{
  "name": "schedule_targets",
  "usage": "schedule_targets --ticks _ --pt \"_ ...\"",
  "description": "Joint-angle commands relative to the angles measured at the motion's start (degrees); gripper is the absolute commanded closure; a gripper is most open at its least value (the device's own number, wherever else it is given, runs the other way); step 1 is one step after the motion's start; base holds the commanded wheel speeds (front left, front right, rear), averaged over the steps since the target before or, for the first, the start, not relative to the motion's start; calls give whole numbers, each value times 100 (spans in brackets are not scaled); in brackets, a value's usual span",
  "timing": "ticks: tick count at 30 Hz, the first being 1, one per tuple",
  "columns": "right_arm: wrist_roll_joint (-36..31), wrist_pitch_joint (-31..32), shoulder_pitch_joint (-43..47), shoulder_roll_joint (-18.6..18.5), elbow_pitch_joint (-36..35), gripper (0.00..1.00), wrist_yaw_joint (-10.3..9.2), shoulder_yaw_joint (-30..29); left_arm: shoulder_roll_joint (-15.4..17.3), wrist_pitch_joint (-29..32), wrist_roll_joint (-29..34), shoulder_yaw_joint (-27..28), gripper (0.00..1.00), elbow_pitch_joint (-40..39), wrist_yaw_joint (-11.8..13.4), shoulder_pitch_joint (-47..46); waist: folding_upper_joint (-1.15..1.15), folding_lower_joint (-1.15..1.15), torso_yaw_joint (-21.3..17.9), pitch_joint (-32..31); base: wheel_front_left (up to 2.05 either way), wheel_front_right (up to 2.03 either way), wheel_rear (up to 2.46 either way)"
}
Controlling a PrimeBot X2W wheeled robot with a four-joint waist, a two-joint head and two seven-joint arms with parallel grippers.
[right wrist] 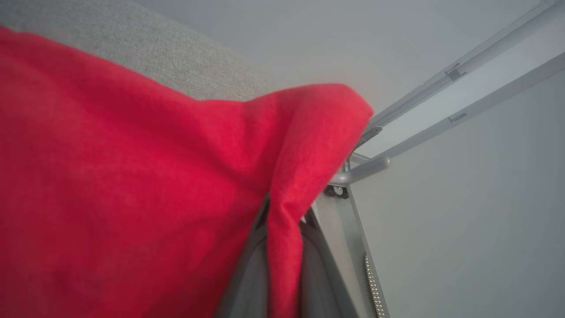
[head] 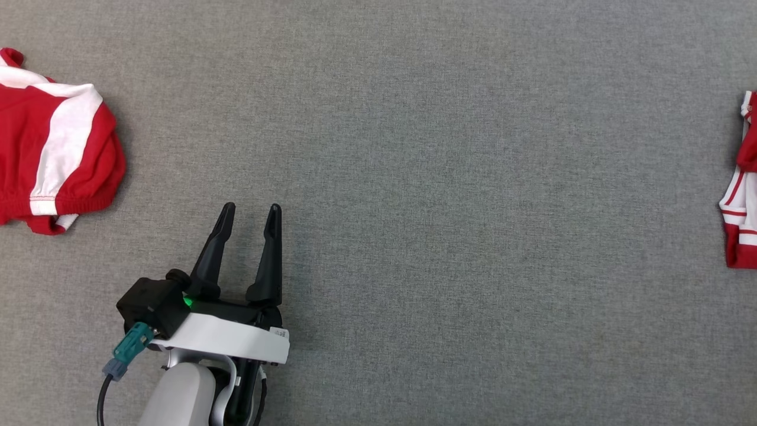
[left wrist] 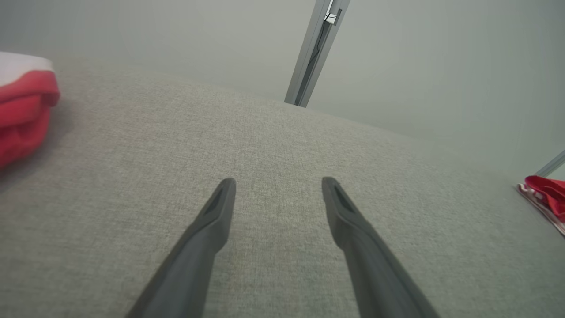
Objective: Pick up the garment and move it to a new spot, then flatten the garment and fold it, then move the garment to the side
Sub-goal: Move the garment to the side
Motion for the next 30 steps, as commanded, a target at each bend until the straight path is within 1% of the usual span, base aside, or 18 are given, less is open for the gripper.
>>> schedule_targets --ticks 1,7,8,9,10,16,19,22,26,30 --pt "-15 -59 -53 -4 -28 100 -4 -18 25 -11 5 30 0 -19 -23 -46 0 0 5 12 0 0 0" --pt "-41 -142 -34 75 -4 100 -4 -44 24 -11 30 29 0 -32 -12 8 0 0 13 14 0 0 0" --pt "-35 -169 -31 95 -7 97 -4 -35 24 -11 35 35 0 -32 -11 16 0 0 12 10 0 0 0" --pt "-4 -207 -20 124 -15 64 -4 12 24 -11 41 39 0 -26 -11 25 0 0 11 1 0 0 0" --pt "62 -176 -35 183 9 0 -4 -34 25 -11 42 48 0 -18 -11 38 0 0 8 -12 0 0 0" --pt "105 -135 2 262 -133 0 -4 225 23 -11 0 36 0 24 -24 120 0 0 35 -174 0 0 0" --pt "92 -27 -31 300 -395 0 -4 421 25 -11 -27 28 0 35 -21 156 0 0 61 -288 0 0 0" --pt "134 45 -86 247 -675 0 -4 627 24 -11 -57 10 0 48 -3 201 0 0 95 -417 0 0 0" --pt "305 -23 -230 268 -994 0 -4 962 24 -11 -103 -8 0 58 50 244 0 0 144 -598 0 0 0" --pt "527 -289 -408 400 -1310 0 -4 1373 25 -11 -97 27 0 43 62 240 0 0 164 -768 0 0 0"
